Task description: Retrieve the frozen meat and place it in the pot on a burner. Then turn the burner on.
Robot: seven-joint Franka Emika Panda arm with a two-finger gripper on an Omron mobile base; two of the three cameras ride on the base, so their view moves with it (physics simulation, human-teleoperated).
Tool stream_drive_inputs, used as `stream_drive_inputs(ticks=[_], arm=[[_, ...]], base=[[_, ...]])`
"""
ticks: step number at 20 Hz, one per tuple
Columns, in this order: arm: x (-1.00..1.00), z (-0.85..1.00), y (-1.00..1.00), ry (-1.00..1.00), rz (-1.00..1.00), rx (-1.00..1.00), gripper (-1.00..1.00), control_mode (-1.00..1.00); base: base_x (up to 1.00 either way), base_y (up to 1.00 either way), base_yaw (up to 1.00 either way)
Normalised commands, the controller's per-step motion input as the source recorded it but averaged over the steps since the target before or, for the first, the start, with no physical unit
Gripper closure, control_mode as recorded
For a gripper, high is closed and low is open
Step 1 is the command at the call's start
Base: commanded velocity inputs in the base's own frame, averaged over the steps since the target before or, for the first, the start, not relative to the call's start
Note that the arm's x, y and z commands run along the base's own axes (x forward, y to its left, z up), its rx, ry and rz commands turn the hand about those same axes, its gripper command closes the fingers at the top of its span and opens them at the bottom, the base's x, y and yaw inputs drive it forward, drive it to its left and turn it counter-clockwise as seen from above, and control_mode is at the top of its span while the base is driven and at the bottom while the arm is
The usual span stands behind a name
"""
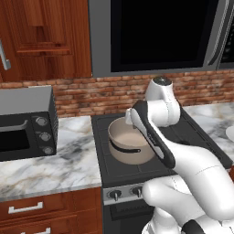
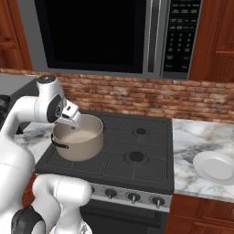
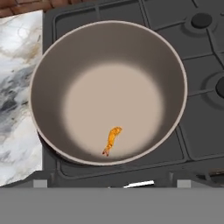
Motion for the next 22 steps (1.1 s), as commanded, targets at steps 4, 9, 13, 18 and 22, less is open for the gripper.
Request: stream_drive_inputs(ticks=[4,9,13,18,22], arm=[[-0.8,0.12,0.0,-0.14,0.0,0.0,-1.0,-1.0],[-0.88,0.31,0.23,-0.21,0.0,-0.04,-1.0,-1.0],[-0.69,0.54,0.33,-0.27,0.0,-0.04,-1.0,-1.0],[-0.7,0.4,0.29,-0.33,0.0,-0.01,-1.0,-1.0],[-0.63,-0.07,0.04,-0.3,0.0,0.0,-1.0,-1.0]], base=[[0.0,0.0,0.0],[0.0,0.0,0.0],[0.0,0.0,0.0],[0.0,0.0,0.0],[0.0,0.0,0.0]])
